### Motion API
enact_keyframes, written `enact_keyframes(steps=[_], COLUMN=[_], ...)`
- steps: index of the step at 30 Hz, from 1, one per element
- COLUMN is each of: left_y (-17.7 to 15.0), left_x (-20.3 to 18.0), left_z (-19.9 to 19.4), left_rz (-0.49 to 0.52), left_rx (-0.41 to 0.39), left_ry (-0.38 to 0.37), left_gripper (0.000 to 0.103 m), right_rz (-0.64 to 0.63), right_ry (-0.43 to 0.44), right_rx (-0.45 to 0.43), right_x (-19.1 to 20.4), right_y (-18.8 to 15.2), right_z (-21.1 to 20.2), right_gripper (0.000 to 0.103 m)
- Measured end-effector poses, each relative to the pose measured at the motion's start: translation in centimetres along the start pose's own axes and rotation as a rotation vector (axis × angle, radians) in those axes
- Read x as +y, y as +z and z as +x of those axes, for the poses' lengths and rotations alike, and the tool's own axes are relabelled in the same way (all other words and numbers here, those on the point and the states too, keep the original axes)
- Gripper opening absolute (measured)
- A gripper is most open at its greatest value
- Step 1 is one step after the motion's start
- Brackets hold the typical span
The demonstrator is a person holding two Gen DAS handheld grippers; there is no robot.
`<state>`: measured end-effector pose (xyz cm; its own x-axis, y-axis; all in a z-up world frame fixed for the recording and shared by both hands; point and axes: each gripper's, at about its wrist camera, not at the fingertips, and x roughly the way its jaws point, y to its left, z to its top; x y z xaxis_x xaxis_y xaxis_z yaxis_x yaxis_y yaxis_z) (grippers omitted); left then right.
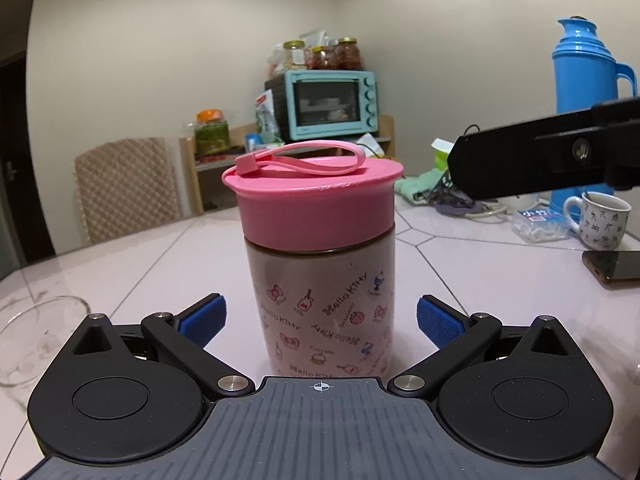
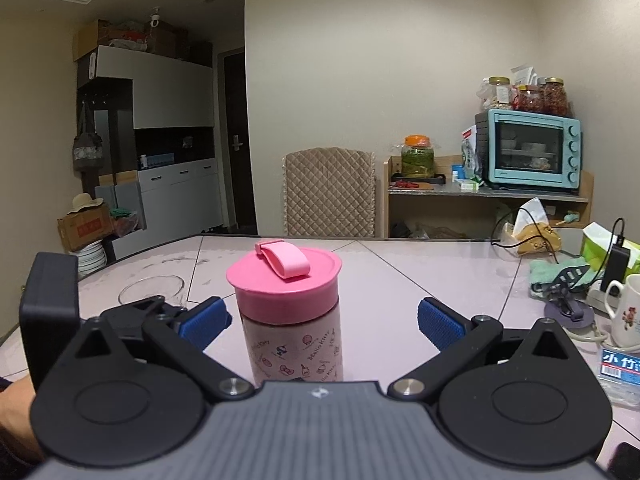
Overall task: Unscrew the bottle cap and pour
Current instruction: 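Move the left tool toward the pink-capped Hello Kitty bottle, then close the left gripper around the bottle body below the pink cap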
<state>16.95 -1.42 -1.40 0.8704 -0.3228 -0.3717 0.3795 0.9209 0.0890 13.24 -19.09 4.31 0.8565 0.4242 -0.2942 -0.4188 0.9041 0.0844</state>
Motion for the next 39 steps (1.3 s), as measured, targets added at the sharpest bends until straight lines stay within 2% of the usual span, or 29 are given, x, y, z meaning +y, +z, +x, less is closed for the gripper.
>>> enact_keyframes(steps=[18, 32, 37, 39], left_y=[0.0, 0.3, 0.1, 0.3], left_x=[1.5, 2.7, 2.8, 2.8], left_z=[2.0, 3.0, 2.7, 2.9], left_rz=[0.028, 0.012, 0.008, 0.010], left_rx=[-0.039, -0.088, -0.087, -0.085], left_ry=[-0.108, -0.169, -0.181, -0.180], left_gripper=[0.103, 0.102, 0.097, 0.092], right_rz=[-0.030, -0.023, -0.022, -0.024], right_ry=[0.059, 0.091, 0.102, 0.103], right_rx=[0.011, 0.005, 0.002, 0.001], right_x=[0.1, -0.1, -0.2, -0.1], right_y=[0.5, 0.2, 0.2, 0.2], right_z=[2.1, 3.0, 3.1, 3.3], right_gripper=[0.103, 0.103, 0.103, 0.103])
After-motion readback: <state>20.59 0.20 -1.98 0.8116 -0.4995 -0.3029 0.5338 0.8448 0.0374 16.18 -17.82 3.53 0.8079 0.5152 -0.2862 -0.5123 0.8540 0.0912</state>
